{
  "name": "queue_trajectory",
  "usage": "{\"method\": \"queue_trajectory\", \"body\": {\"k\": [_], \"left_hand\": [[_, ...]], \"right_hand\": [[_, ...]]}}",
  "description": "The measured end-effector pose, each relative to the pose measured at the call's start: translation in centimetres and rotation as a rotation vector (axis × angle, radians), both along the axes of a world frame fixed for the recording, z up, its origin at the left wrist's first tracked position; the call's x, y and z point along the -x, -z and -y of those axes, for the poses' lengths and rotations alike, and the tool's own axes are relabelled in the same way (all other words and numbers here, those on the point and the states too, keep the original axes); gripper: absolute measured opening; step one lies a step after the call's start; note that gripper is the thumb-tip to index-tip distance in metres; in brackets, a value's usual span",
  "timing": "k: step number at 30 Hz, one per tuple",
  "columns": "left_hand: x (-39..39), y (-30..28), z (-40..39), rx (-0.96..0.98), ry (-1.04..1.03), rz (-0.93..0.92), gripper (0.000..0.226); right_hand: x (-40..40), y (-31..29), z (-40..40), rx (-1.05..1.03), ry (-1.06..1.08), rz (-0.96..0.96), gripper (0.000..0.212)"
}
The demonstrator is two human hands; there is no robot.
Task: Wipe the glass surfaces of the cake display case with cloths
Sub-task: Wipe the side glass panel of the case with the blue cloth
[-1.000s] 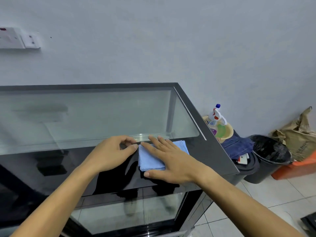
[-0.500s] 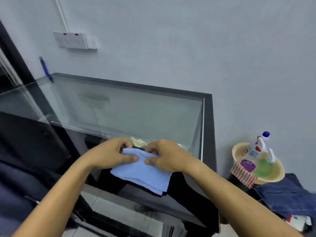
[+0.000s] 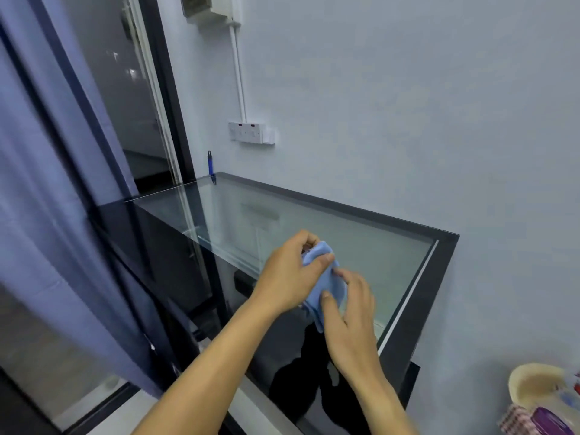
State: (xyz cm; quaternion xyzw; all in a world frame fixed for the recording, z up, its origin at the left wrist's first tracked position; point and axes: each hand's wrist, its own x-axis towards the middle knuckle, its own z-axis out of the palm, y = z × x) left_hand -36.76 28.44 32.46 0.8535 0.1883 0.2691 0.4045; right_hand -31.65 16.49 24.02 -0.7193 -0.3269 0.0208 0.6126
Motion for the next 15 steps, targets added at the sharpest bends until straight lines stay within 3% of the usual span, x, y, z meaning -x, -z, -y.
{"method": "queue_trajectory", "body": {"k": [3, 5, 8, 12, 15], "left_hand": [[-0.5, -1.6, 1.3, 0.19, -0.074, 0.04, 0.017], [-0.4, -2.0, 2.4, 0.398, -0.099, 0.097, 0.024], [0.2, -2.0, 4.2, 0.676, -0.095, 0.123, 0.025], [0.3, -1.4, 5.6, 0.887, -0.128, 0.224, 0.02], [1.4, 1.4, 6.5, 0.862, -0.277, 0.128, 0.025]], "right_hand": [[-0.2, -0.7, 1.5, 0.086, -0.169, 0.096, 0.077], [-1.2, -1.1, 3.0, 0.084, -0.182, 0.215, 0.091], [-4.7, -2.7, 4.8, 0.034, -0.184, 0.412, 0.067], [-10.4, -6.7, 5.6, 0.273, -0.213, 0.794, 0.072], [-11.1, -6.1, 6.1, 0.534, -0.402, 0.886, 0.071]]}}
